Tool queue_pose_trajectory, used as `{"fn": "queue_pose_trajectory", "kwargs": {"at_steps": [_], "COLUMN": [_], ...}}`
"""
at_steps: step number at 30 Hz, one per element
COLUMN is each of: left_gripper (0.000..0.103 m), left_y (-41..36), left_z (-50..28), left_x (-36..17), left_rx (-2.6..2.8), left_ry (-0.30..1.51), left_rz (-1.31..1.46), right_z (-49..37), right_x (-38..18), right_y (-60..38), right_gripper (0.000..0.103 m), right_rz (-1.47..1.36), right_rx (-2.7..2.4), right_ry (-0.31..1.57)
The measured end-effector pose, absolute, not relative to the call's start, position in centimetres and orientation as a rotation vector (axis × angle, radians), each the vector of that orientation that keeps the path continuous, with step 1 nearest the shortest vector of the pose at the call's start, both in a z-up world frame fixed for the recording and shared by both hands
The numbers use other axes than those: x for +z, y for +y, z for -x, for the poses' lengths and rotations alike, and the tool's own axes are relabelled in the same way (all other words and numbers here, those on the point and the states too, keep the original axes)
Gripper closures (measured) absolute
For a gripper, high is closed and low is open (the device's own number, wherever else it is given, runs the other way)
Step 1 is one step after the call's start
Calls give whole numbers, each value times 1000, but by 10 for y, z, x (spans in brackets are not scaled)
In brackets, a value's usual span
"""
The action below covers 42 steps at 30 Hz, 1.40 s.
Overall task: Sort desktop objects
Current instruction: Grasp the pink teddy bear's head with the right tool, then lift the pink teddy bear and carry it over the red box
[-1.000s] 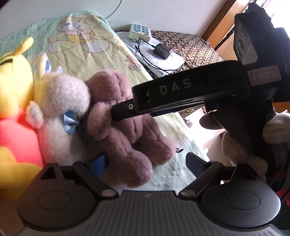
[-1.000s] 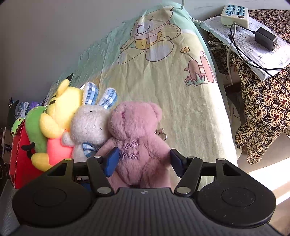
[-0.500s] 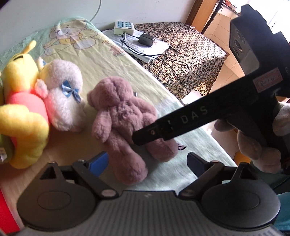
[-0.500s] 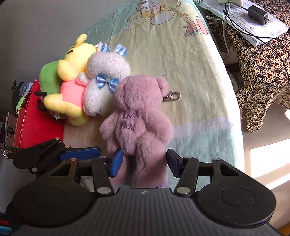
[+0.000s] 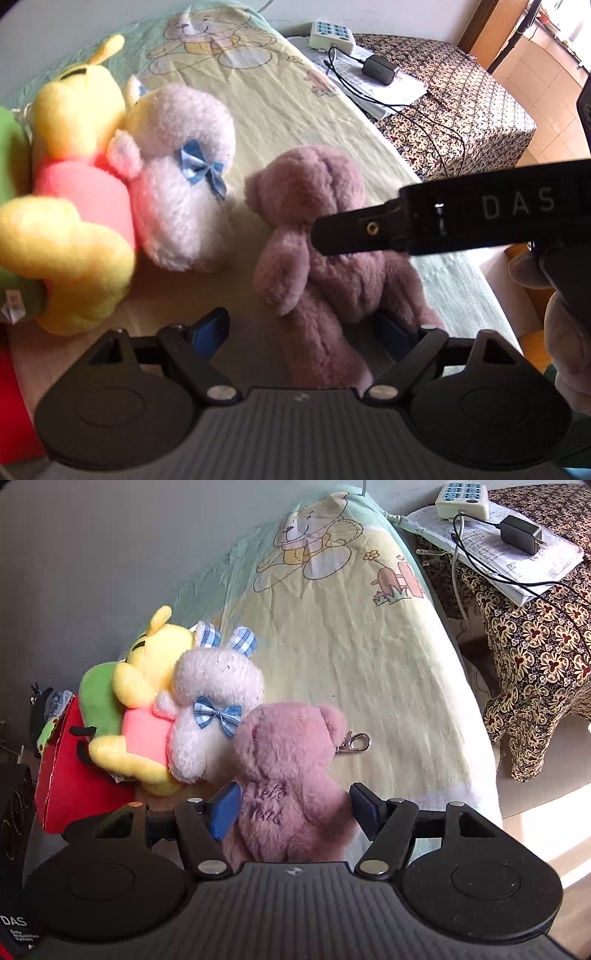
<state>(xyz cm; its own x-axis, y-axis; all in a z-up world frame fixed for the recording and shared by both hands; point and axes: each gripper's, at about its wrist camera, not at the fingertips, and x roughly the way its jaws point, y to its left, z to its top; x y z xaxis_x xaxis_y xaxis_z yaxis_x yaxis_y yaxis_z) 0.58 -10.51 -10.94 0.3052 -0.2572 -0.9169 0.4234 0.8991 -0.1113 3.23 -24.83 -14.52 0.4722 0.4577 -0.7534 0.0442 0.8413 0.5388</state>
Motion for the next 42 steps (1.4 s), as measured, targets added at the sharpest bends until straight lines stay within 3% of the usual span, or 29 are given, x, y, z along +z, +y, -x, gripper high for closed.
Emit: {"fn": "queue_pose_trajectory", "kwargs": {"at_steps": [1,6,7,11,15,29,42], "left_gripper": [30,38,44,46,56,58,58], "left_y": [-109,-118,-119,-122,-123,-112,1], "left_z": [-6,-2,-3,-3,5,58,89], "left_x": [-111,-112,-111,-111,-107,-60,22], "left_rx": [-441,-430,-437,-439,-461,-562,-499], "left_ry": [1182,1158,1159,1161,1164,1027,828], "left_rz": [-187,-254,-249,-251,-259,-336,-224], "right_z": [-34,-35,-35,-32,-26,20,25], "right_x": [-148,-147,-147,-148,-146,-105,-18], "right_y": [-244,-238,-238,-239,-240,-237,-147], "right_gripper": [37,40,41,43,45,47,52], "right_rz": [-515,-478,-479,-508,-552,-618,-553], "right_rx": [265,276,278,265,250,307,474], "right_ry": [1074,1082,1086,1086,1081,1000,810]}}
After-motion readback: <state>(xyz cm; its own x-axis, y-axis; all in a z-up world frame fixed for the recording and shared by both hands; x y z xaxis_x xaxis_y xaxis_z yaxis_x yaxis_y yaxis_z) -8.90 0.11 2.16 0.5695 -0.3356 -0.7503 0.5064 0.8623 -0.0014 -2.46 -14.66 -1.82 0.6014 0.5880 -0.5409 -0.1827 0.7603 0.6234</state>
